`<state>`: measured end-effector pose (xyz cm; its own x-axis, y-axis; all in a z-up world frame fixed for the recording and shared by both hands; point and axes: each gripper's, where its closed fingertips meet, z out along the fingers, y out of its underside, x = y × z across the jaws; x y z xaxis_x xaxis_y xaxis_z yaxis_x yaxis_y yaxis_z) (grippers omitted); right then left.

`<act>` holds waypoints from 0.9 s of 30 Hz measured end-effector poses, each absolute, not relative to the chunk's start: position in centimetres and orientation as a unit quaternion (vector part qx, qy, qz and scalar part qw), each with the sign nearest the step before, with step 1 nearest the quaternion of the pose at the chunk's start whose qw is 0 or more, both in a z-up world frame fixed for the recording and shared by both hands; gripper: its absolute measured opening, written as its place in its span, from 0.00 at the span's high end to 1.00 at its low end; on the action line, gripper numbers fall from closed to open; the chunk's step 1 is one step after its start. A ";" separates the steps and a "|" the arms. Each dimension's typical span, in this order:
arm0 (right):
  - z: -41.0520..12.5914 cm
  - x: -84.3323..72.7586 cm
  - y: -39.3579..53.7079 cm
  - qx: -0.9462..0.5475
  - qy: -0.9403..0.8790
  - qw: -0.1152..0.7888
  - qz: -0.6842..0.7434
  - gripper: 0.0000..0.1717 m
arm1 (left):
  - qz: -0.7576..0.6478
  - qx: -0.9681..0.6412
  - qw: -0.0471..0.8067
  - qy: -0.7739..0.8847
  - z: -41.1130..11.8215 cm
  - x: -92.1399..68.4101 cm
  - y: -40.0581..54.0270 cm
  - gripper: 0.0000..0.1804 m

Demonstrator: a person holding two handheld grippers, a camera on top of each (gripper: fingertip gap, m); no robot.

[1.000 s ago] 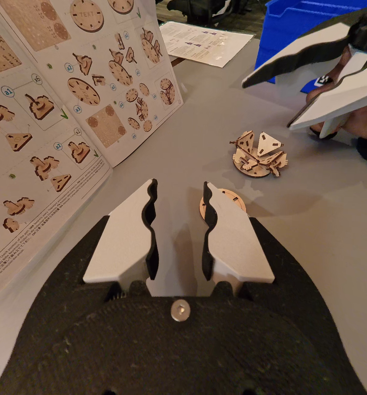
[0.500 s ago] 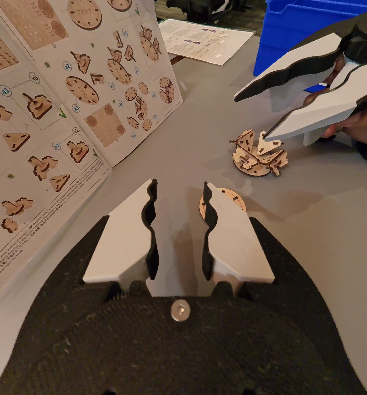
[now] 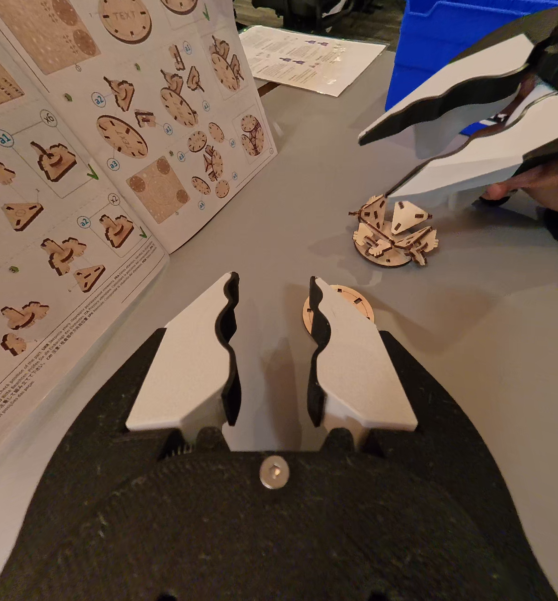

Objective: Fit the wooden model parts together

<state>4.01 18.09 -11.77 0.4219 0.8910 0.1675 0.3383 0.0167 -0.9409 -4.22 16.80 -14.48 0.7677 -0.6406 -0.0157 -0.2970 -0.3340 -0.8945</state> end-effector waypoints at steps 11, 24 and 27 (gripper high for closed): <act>-12.1 4.4 18.5 -0.655 -0.478 0.538 0.229 0.78 | -0.170 -0.799 0.495 0.297 -14.6 -4.1 16.8 0.77; -12.3 4.3 18.5 -0.655 -0.481 0.539 0.221 0.78 | -0.166 -0.800 0.492 0.300 -14.7 -4.1 16.8 0.76; -12.3 4.2 18.5 -0.654 -0.484 0.539 0.220 0.78 | -0.165 -0.799 0.496 0.298 -14.6 -4.1 16.8 0.76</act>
